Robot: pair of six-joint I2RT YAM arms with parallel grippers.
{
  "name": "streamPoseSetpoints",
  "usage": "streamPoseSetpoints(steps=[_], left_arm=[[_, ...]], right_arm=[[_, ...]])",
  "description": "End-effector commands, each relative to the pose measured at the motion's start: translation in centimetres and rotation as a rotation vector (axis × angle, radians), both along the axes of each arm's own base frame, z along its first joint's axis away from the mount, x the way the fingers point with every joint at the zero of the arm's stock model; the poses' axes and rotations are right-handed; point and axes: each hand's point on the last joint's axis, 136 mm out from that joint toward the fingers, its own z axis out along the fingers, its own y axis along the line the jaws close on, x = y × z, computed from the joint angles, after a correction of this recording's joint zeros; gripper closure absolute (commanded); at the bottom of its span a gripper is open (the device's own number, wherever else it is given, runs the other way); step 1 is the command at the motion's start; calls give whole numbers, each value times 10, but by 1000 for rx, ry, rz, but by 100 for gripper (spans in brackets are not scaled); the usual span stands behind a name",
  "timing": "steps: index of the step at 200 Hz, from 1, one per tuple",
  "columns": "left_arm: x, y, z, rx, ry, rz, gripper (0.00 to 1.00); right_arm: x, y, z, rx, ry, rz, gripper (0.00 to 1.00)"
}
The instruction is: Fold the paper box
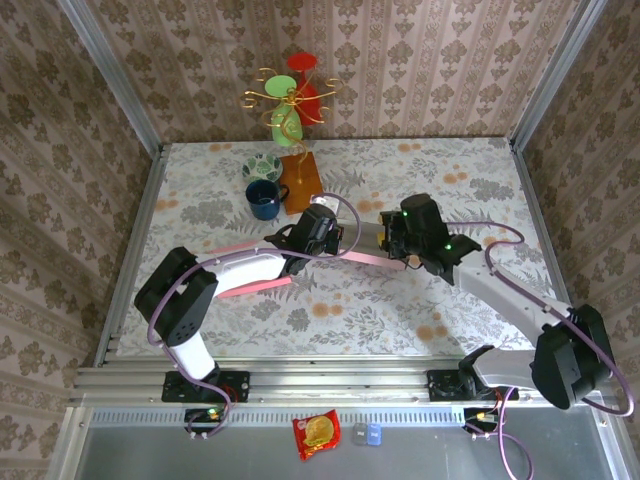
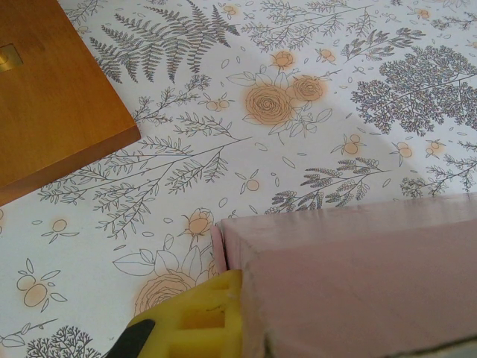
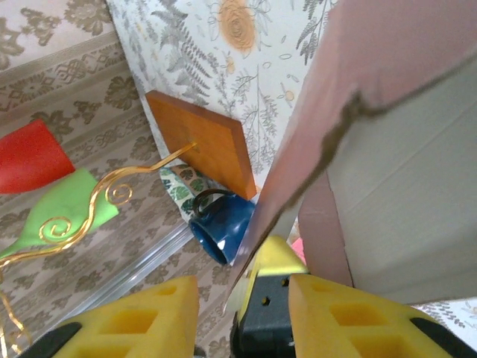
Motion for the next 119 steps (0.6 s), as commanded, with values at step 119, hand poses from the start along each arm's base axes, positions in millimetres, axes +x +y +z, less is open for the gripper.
streamPoseSetpoints(steps=[119], left_arm=[[-11,5,3,4,27,4,85]], right_arm=[[-5,-7,-15,7,40,-19,100]])
